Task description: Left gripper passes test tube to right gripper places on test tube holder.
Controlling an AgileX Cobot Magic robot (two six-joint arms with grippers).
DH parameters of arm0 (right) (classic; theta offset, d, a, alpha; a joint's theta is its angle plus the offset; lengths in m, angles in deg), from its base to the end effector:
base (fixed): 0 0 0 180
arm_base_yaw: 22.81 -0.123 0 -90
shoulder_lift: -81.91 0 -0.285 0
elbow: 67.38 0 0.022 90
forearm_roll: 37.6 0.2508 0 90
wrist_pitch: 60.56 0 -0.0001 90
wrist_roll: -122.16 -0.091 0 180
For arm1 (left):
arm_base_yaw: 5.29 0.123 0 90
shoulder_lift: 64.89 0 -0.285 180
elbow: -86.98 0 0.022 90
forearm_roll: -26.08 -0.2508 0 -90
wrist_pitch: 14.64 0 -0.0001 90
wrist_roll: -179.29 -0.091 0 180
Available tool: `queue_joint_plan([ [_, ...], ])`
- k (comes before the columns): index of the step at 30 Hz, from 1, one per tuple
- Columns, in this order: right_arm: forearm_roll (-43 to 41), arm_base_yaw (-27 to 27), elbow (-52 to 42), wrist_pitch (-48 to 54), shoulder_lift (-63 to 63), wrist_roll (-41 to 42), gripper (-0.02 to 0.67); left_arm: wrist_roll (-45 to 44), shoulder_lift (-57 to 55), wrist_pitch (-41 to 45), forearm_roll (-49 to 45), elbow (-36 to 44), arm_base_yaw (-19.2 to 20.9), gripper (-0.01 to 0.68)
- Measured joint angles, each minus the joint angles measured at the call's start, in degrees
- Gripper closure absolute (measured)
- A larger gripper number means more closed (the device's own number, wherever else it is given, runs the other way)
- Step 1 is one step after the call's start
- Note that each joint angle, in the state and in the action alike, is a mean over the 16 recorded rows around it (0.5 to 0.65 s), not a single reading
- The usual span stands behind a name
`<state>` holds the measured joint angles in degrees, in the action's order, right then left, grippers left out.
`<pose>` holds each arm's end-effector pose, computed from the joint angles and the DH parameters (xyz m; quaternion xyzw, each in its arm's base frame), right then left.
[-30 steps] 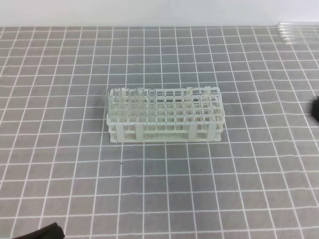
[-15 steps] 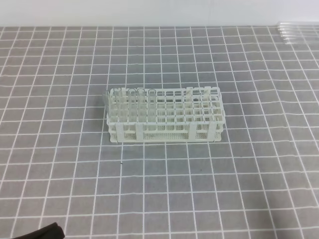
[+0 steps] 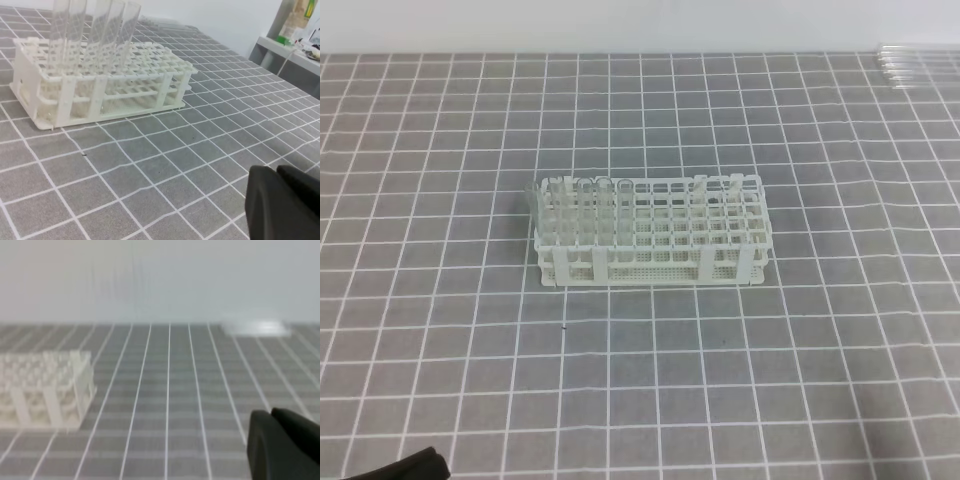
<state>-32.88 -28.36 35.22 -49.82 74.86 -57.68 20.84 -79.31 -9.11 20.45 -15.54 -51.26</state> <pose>0.0549 0.0067 0.1959 -0.0121 0.7381 0.0646 0.6715 0.0462 -0.0466 0.1958 0.1916 0.7264 -0.3365 0.5678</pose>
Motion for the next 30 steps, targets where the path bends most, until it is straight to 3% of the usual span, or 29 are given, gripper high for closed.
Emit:
queue_joint_plan([
  [15,5.4,0.0,0.0,8.0,0.0,7.9,0.662,0.0,0.0,-0.1,0.0,0.0,0.0,0.674],
  [30,6.6,0.0,0.0,8.0,0.0,8.1,0.662,-0.5,0.0,0.0,-1.1,0.0,0.1,0.674],
])
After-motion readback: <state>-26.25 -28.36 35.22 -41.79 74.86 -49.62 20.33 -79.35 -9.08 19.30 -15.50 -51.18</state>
